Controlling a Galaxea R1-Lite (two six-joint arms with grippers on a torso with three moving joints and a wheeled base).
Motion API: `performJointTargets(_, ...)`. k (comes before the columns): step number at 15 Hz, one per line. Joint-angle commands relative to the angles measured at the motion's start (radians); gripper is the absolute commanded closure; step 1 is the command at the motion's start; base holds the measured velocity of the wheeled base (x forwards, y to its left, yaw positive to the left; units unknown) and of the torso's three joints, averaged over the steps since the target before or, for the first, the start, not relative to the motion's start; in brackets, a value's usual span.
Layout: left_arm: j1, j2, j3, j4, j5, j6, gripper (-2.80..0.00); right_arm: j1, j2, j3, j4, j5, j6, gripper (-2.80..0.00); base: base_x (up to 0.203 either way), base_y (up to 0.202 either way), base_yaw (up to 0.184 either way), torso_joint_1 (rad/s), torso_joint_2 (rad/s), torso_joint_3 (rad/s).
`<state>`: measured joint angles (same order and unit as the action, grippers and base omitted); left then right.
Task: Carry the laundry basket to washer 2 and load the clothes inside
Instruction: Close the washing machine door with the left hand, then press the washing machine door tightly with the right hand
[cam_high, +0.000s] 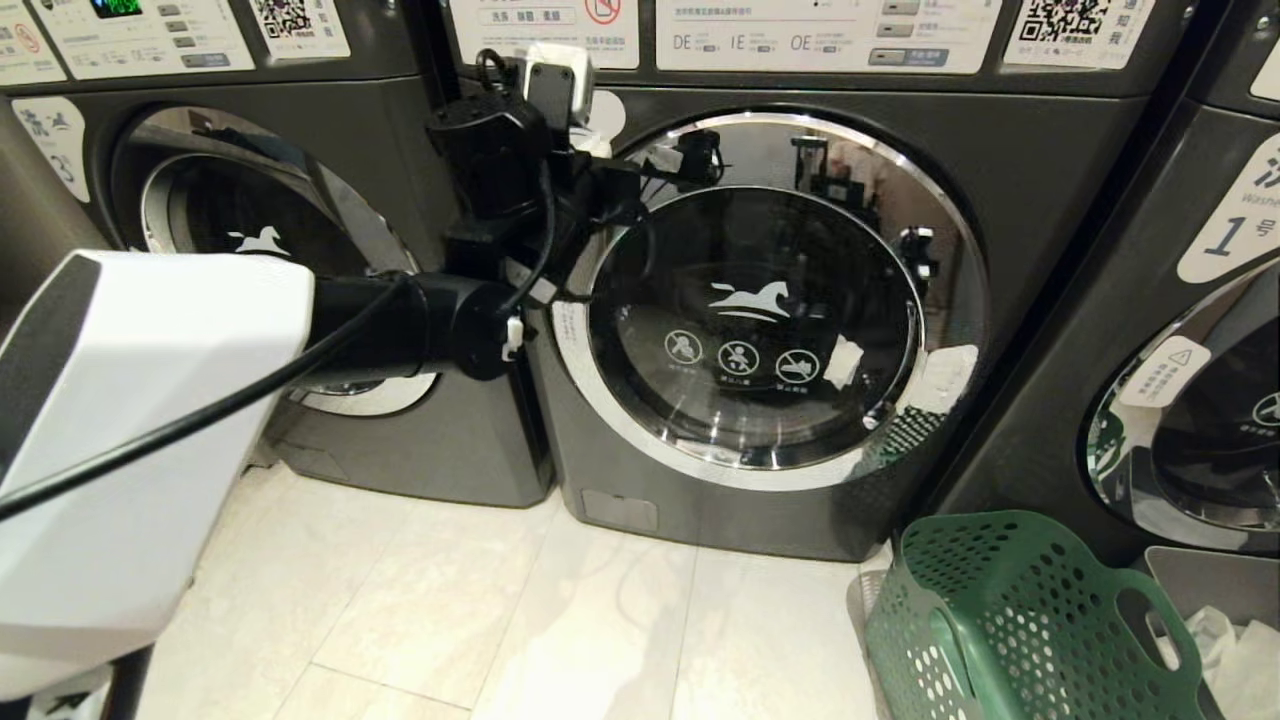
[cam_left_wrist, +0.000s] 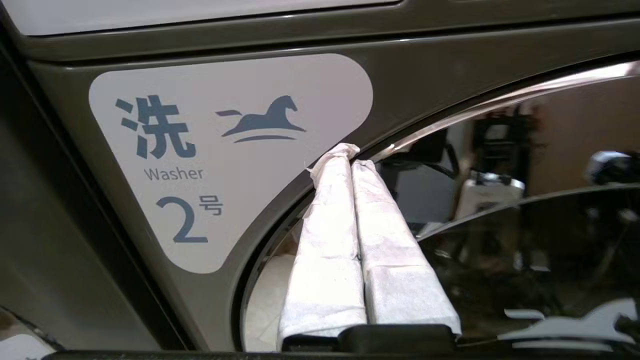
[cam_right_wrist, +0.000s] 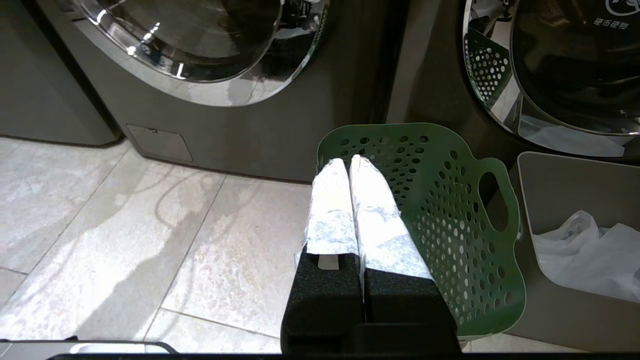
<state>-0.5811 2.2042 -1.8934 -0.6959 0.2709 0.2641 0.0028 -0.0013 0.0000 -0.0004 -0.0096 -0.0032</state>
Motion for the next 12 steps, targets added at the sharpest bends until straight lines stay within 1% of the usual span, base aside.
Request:
performJointTargets(1,-0.015,-0.019,0.002,0.034,0.004,0.004,0.0,0.0,0.0,-0.008,-0.005,-0.001,-0.013,0.0,0.0,0.0,0.0,0.0,0.0,0.0)
performJointTargets(2,-0.019,-0.011,0.002,0.054,0.002,0.002,0.0,0.0,0.007,-0.049,0.004,0.006,-0.018,0.0,0.0,0.0,0.0,0.0,0.0,0.0)
performJointTargets(3,-0.019,-0.004,0.002,0.058,0.001,0.0,0.0,0.0,0.031,-0.129,0.028,0.017,-0.02,0.0,0.0,0.0,0.0,0.0,0.0,0.0)
performJointTargets(4,-0.019,0.013,0.002,0.058,-0.001,-0.012,0.0,0.0,0.088,-0.25,0.061,0.035,-0.012,0.0,0.0,0.0,0.0,0.0,0.0,0.0)
performJointTargets(6,-0.008,0.044,0.001,0.059,-0.016,-0.054,0.0,0.001,0.293,-0.444,0.102,0.085,0.029,0.0,0.0,0.0,0.0,0.0,0.0,0.0)
performJointTargets(7,0.001,0.061,0.002,0.058,-0.029,-0.063,0.0,0.002,0.449,-0.519,0.114,0.135,0.049,0.0,0.0,0.0,0.0,0.0,0.0,0.0)
performJointTargets(9,-0.003,0.084,0.001,0.055,-0.034,-0.066,0.0,0.005,0.783,-0.625,0.104,0.28,0.077,0.0,0.0,0.0,0.0,0.0,0.0,0.0)
performJointTargets(10,-0.009,0.087,0.0,0.055,-0.039,-0.066,0.0,0.011,0.933,-0.66,0.072,0.342,0.084,0.0,0.0,0.0,0.0,0.0,0.0,0.0)
performJointTargets(12,-0.011,0.098,0.0,0.052,-0.086,-0.066,0.0,0.032,1.237,-0.718,-0.054,0.431,0.082,0.0,0.0,0.0,0.0,0.0,0.0,0.0)
